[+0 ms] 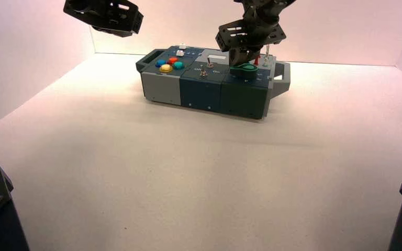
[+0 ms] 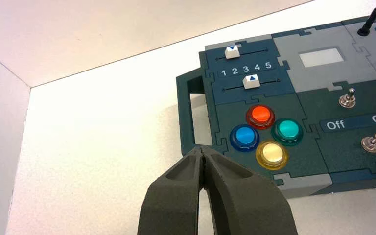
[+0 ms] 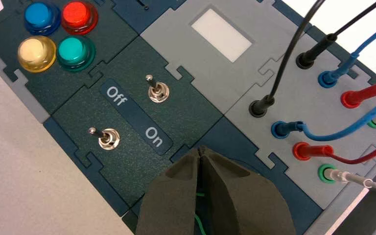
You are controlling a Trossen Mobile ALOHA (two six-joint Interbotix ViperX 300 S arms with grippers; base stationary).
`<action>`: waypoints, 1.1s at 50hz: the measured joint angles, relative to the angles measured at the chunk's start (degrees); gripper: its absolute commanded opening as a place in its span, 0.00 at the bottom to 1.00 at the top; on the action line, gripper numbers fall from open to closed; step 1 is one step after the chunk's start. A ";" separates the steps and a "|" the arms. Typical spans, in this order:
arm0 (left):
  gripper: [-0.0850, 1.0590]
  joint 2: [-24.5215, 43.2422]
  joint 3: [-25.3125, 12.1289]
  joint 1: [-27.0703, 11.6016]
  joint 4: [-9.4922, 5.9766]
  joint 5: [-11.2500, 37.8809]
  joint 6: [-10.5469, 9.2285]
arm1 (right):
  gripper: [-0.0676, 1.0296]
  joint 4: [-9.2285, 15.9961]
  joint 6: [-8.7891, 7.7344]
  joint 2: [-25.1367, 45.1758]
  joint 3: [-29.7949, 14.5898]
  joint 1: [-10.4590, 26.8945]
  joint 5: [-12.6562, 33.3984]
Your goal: Turn the knob to position 5.
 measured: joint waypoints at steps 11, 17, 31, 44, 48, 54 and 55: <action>0.05 0.00 0.00 0.00 0.09 0.00 0.00 | 0.04 0.00 0.00 0.09 -0.09 0.09 0.18; 0.05 0.00 -0.09 0.00 0.00 0.00 0.00 | 0.04 0.00 0.09 0.09 -0.44 0.09 0.18; 0.05 0.00 0.00 0.00 0.00 0.00 0.00 | 0.04 0.00 0.00 -0.09 -1.23 0.18 0.09; 0.05 0.00 0.00 0.00 0.09 0.00 0.00 | 0.04 -0.26 -0.09 -2.72 -0.53 0.18 -0.18; 0.05 0.00 0.00 0.00 0.00 0.00 0.00 | 0.04 -0.26 0.00 -4.04 0.26 0.09 -0.44; 0.05 0.00 -0.09 0.00 0.09 0.00 0.00 | 0.04 -0.35 0.00 -5.89 1.58 -0.09 -1.05; 0.05 0.00 -0.09 0.00 0.09 0.00 0.00 | 0.04 -0.35 0.00 -6.33 1.85 -0.18 -1.14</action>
